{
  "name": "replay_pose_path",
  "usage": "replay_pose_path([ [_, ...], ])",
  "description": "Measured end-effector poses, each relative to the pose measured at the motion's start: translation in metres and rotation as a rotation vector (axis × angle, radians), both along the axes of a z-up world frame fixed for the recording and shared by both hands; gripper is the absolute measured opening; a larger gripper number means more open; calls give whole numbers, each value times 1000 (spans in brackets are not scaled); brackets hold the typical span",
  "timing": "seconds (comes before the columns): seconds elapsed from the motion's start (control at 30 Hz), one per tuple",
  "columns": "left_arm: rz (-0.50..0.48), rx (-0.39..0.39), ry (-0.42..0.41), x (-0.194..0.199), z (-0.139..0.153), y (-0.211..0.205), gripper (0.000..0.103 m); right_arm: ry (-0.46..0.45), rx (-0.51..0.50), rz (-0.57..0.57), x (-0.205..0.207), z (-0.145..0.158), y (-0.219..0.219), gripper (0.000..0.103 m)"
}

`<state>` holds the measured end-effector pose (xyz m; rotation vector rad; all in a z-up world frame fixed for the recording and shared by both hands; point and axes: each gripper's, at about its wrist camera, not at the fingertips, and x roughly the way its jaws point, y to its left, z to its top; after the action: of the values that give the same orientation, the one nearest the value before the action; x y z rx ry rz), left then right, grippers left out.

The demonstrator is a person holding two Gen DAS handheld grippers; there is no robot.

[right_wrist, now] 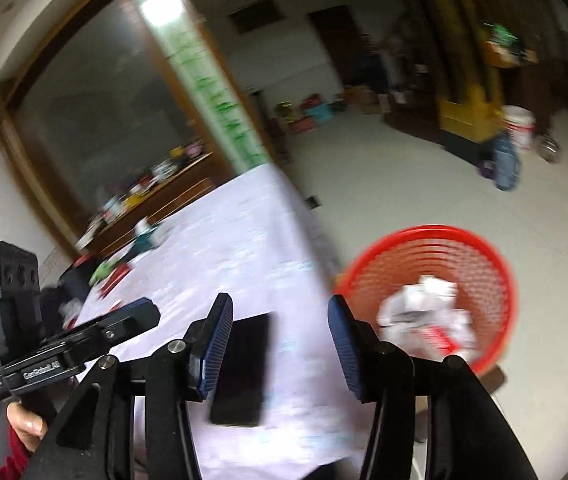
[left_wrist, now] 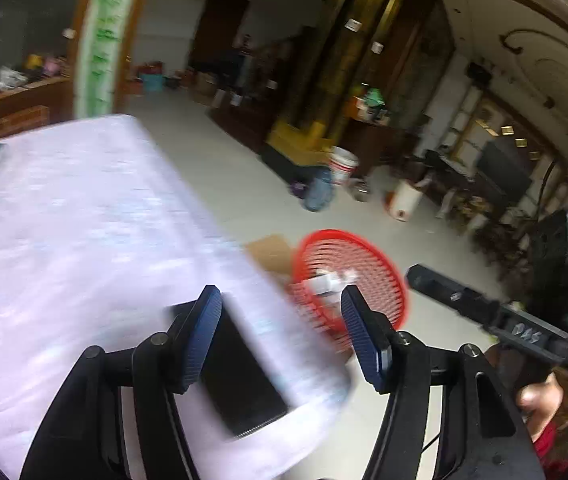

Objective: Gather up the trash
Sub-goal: 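Open both tools to drop the box and pink paper into the wastebasket, then grasp the red-and-white carton with the left tool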

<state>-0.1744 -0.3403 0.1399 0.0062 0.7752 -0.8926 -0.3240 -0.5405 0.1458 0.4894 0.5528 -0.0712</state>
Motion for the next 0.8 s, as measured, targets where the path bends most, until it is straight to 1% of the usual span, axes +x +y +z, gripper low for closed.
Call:
replay_pose_path([
  [0.13,113,24,10,13,-9,77,61,-14,-23,113,24,2,57,56],
  [0.2,184,32,10,25,-13,113,61,-17,-21,164,36,-1,82,56],
  [0.27,277,51,14,41,-16,154,61,-11,-16,211,50,-4,107,56],
  [0.33,341,60,21,60,-22,185,62,-1,-23,252,61,-7,132,56],
  [0.4,438,114,18,85,-25,223,62,3,-23,290,71,-9,150,57],
  [0.43,468,133,17,95,-26,238,66,7,-28,306,76,-9,159,57],
  [0.47,493,162,27,114,-29,254,73,11,-35,315,80,-10,167,57],
  [0.53,549,190,51,139,-34,276,73,20,-47,343,89,-10,185,57],
  [0.57,573,200,72,158,-39,287,74,23,-50,353,91,-11,192,57],
  [0.6,555,205,104,172,-43,293,74,27,-57,364,95,-11,200,57],
  [0.63,557,217,142,187,-50,297,74,33,-63,372,100,-12,206,57],
  [0.67,589,229,160,198,-56,302,74,40,-66,377,102,-13,209,57],
  [0.7,599,232,166,205,-60,303,74,49,-69,383,106,-14,213,57],
  [0.77,575,252,202,229,-72,300,74,57,-83,397,111,-15,219,57],
  [0.8,593,264,211,236,-78,301,74,65,-91,399,113,-17,222,57],
])
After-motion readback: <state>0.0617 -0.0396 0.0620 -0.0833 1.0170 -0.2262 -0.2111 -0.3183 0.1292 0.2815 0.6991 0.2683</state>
